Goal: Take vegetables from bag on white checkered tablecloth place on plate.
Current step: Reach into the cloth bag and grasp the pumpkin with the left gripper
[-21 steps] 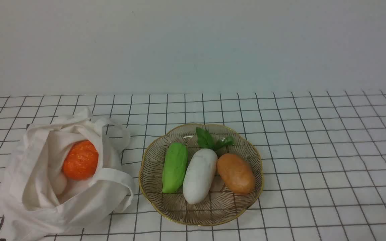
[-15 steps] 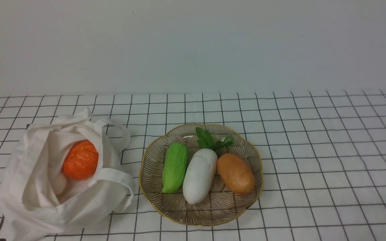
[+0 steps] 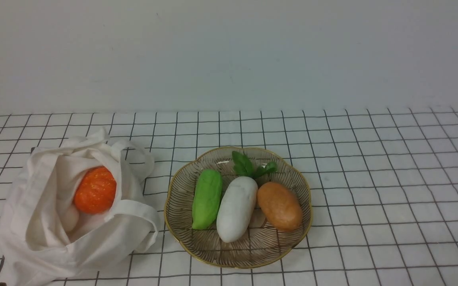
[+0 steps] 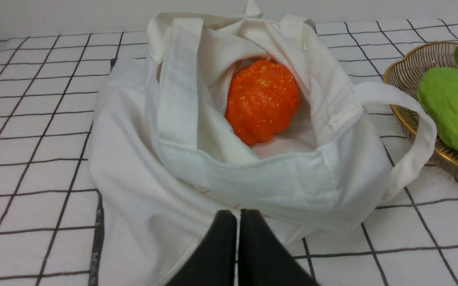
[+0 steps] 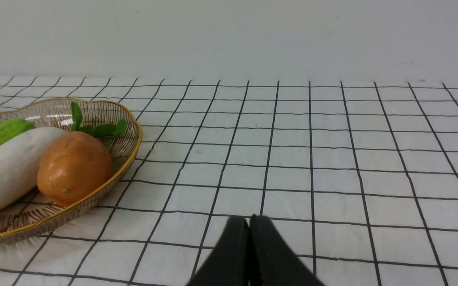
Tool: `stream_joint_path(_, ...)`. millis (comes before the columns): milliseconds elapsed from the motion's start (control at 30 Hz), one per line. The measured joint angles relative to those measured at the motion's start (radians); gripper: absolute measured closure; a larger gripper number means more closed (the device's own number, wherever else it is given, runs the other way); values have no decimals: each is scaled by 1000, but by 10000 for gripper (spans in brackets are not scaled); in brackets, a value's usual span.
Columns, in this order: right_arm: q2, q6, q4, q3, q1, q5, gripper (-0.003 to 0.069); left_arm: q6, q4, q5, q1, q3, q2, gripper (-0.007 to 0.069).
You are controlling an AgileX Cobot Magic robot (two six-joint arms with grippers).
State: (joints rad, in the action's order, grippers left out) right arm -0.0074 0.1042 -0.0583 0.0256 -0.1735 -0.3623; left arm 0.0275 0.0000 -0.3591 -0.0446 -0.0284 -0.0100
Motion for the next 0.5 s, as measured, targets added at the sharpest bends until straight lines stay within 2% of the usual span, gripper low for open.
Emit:
stream_joint_path(233, 0, 0, 0, 0, 0, 0, 673, 175, -286, 194, 0, 0, 0, 632)
stream_joint_path(400, 0, 0, 0, 0, 0, 0, 673, 199, -353, 285, 0, 0, 0, 632)
stream_joint_path(500, 0, 0, 0, 0, 0, 0, 673, 208, -375, 480, 0, -1, 0, 632)
